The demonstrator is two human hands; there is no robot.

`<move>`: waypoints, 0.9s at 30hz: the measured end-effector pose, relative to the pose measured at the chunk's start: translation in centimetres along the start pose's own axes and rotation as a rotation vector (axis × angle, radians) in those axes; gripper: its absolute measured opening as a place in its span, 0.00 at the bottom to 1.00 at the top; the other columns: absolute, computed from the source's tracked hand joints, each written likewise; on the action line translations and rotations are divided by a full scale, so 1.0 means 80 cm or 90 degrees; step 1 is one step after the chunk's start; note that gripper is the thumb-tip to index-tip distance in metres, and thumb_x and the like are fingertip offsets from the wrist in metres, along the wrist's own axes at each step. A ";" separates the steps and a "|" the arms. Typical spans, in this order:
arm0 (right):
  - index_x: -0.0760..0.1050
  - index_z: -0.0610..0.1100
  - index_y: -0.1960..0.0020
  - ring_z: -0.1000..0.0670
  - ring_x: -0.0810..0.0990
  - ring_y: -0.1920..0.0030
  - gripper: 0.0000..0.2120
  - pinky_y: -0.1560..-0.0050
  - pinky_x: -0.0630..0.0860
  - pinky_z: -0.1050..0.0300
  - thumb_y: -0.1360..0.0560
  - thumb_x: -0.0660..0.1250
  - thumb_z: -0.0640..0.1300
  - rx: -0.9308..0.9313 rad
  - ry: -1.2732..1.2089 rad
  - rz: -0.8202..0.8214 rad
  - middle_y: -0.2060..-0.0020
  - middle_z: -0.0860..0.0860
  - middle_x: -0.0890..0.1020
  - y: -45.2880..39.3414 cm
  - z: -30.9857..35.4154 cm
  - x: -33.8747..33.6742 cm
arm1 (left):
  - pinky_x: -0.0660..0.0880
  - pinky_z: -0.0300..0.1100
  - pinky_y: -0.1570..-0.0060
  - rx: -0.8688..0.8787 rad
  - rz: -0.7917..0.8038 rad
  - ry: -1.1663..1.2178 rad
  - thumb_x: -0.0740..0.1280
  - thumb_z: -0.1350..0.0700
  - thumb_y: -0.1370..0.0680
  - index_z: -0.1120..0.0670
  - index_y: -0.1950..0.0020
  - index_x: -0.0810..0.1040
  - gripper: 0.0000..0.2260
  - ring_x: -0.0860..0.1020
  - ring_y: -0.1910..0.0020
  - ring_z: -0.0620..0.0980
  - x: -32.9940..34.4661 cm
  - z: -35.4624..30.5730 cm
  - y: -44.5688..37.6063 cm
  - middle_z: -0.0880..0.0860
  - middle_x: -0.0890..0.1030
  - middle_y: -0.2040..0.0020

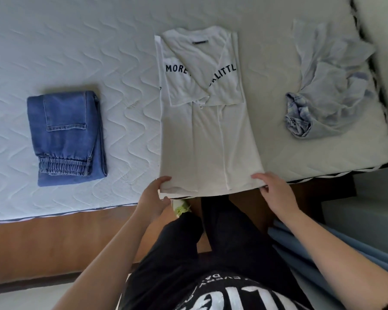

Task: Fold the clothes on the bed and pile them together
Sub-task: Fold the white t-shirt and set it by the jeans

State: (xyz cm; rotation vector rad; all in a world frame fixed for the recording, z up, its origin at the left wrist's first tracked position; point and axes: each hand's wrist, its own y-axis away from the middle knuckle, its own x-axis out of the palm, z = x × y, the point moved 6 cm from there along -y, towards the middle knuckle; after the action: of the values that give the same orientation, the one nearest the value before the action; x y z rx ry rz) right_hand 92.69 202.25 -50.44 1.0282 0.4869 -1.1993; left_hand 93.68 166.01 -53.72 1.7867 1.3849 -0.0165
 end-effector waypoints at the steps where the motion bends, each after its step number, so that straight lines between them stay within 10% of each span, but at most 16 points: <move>1: 0.79 0.47 0.42 0.51 0.77 0.52 0.18 0.55 0.67 0.60 0.28 0.66 0.31 -0.009 0.032 -0.030 0.50 0.52 0.79 0.007 0.005 -0.007 | 0.70 0.25 0.51 0.000 -0.018 -0.021 0.69 0.66 0.29 0.44 0.35 0.75 0.25 0.76 0.48 0.43 -0.004 -0.001 0.008 0.44 0.78 0.43; 4: 0.82 0.46 0.47 0.46 0.81 0.54 0.14 0.56 0.72 0.56 0.30 0.71 0.34 -0.044 0.086 -0.103 0.52 0.50 0.83 0.028 0.019 -0.031 | 0.74 0.48 0.42 0.022 -0.103 -0.090 0.70 0.64 0.28 0.47 0.40 0.79 0.19 0.77 0.45 0.53 -0.018 -0.012 0.034 0.46 0.81 0.44; 9: 0.84 0.43 0.52 0.42 0.79 0.58 0.12 0.58 0.75 0.51 0.34 0.76 0.34 -0.125 0.126 -0.146 0.58 0.46 0.79 0.060 0.043 -0.061 | 0.74 0.48 0.53 0.147 -0.175 -0.163 0.73 0.61 0.26 0.53 0.49 0.84 0.08 0.80 0.55 0.57 -0.036 -0.049 0.072 0.53 0.82 0.54; 13: 0.84 0.42 0.57 0.36 0.77 0.44 0.08 0.46 0.72 0.44 0.36 0.78 0.37 -0.157 0.167 -0.178 0.48 0.41 0.80 0.095 0.045 -0.075 | 0.73 0.55 0.47 0.211 -0.179 -0.292 0.77 0.59 0.30 0.56 0.55 0.86 0.06 0.76 0.45 0.61 -0.038 -0.065 0.107 0.58 0.78 0.46; 23: 0.84 0.40 0.59 0.47 0.85 0.59 0.19 0.43 0.74 0.55 0.46 0.80 0.27 -0.264 0.127 -0.119 0.61 0.48 0.85 0.128 0.042 -0.081 | 0.72 0.36 0.58 0.310 0.035 -0.305 0.59 0.44 0.24 0.52 0.49 0.85 0.18 0.83 0.55 0.50 -0.023 -0.072 0.158 0.46 0.85 0.52; 27: 0.84 0.44 0.56 0.49 0.84 0.61 0.19 0.61 0.80 0.58 0.43 0.81 0.30 -0.237 0.132 -0.114 0.60 0.51 0.85 0.103 0.054 -0.100 | 0.73 0.37 0.51 0.280 0.033 -0.282 0.57 0.42 0.23 0.51 0.45 0.85 0.21 0.83 0.51 0.49 -0.036 -0.098 0.131 0.46 0.85 0.50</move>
State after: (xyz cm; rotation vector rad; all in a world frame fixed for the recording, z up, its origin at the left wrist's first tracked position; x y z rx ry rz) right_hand 96.79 202.87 -38.89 0.8010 0.9446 -1.1090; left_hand 97.27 168.34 -41.04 2.0128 1.0628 -0.6949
